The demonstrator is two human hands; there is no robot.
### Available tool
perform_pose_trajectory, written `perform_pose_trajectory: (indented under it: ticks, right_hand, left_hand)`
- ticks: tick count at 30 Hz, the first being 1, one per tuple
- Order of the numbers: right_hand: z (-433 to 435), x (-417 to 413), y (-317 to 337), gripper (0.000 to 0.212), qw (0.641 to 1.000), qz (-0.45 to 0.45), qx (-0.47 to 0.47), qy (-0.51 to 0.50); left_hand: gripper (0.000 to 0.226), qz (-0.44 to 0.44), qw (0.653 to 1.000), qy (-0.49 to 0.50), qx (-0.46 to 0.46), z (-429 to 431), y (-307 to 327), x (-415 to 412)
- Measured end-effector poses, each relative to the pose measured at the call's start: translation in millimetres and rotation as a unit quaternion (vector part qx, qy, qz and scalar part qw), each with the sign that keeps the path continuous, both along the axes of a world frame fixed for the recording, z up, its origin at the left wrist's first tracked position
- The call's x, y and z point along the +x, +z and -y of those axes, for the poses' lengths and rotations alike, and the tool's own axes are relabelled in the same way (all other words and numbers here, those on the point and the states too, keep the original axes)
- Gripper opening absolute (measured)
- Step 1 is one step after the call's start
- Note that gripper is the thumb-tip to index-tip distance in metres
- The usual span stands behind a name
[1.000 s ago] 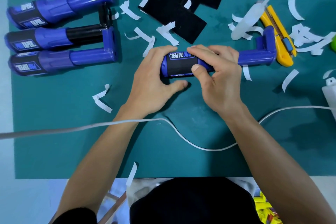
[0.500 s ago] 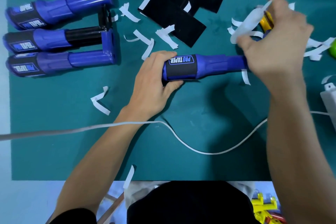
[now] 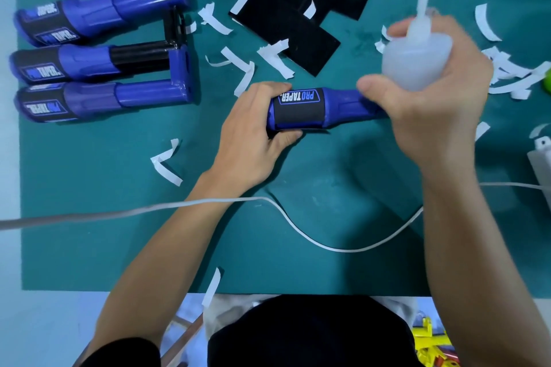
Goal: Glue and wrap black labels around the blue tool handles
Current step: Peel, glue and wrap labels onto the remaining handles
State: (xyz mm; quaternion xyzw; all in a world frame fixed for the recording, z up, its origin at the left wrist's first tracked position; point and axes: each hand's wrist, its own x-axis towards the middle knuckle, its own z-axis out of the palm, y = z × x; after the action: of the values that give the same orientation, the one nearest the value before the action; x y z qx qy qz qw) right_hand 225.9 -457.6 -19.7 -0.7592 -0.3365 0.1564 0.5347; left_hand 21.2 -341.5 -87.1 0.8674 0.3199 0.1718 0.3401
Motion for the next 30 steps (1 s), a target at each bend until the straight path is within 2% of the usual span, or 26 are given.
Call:
perform_pose_trajectory:
  ticks: [2, 4, 7, 10, 12, 15, 17, 19, 21, 23, 26, 28, 30]
  right_hand:
    - [4.4, -6.3, 0.0, 0.029, 0.993, -0.102, 0.024, 0.045]
    - [8.5, -8.5, -2.0, 0.028, 0.979, -0.175, 0.019, 0.106]
    - [10.9, -7.9, -4.7, 0.042, 0.977, -0.188, 0.008, 0.105]
    - [14.9, -4.2, -6.8, 0.040, 0.980, -0.173, 0.032, 0.090]
    - [18.2, -0.8, -5.6, 0.032, 0.974, -0.193, 0.061, 0.105]
    - [17.0, -0.8, -4.5, 0.028, 0.927, -0.335, 0.123, 0.113]
    - [14.5, -4.2, -6.0, 0.027, 0.887, -0.436, 0.129, 0.087]
    - [13.7, -6.4, -7.5, 0.025, 0.858, -0.496, 0.117, 0.067]
    - [13.3, -8.3, -7.3, 0.023, 0.856, -0.501, 0.102, 0.077]
    - [11.6, -12.6, -7.3, 0.027, 0.873, -0.471, 0.092, 0.088]
    - [6.7, -19.3, -8.0, 0.018, 0.889, -0.441, 0.111, 0.044]
    - [3.7, -20.0, -8.1, 0.019, 0.866, -0.476, 0.154, 0.006]
    - [1.7, -18.3, -7.1, 0.014, 0.826, -0.530, 0.190, -0.026]
  left_hand:
    - [0.066, 0.002, 1.000, -0.001, 0.004, -0.5, -0.5, -0.2]
    - [0.065, 0.003, 1.000, -0.003, 0.004, -0.5, -1.3, -0.1]
    - [0.065, 0.005, 1.000, -0.002, 0.003, -0.1, -1.7, -0.3]
    - [0.064, 0.003, 1.000, -0.001, -0.001, -0.1, -1.2, -0.3]
    - [0.062, 0.003, 1.000, -0.002, -0.003, -0.4, -1.4, 0.4]
    - [0.061, 0.004, 1.000, 0.003, -0.008, -1.0, -2.1, 0.1]
    - [0.062, 0.004, 1.000, 0.003, -0.010, -1.0, -2.7, -0.4]
    - [0.063, 0.001, 1.000, 0.002, -0.012, -1.3, -2.0, -0.2]
    - [0.062, -0.004, 1.000, -0.002, -0.017, -2.3, -1.3, 0.4]
    - [0.060, -0.008, 1.000, -0.006, -0.021, -2.6, -0.5, 0.8]
    - [0.060, -0.014, 1.000, -0.008, -0.015, -2.6, -0.5, 0.9]
    - [0.061, -0.015, 1.000, -0.007, -0.015, -2.1, -0.7, 1.1]
    - [0.061, -0.016, 1.000, -0.006, -0.020, -2.3, -0.6, 1.5]
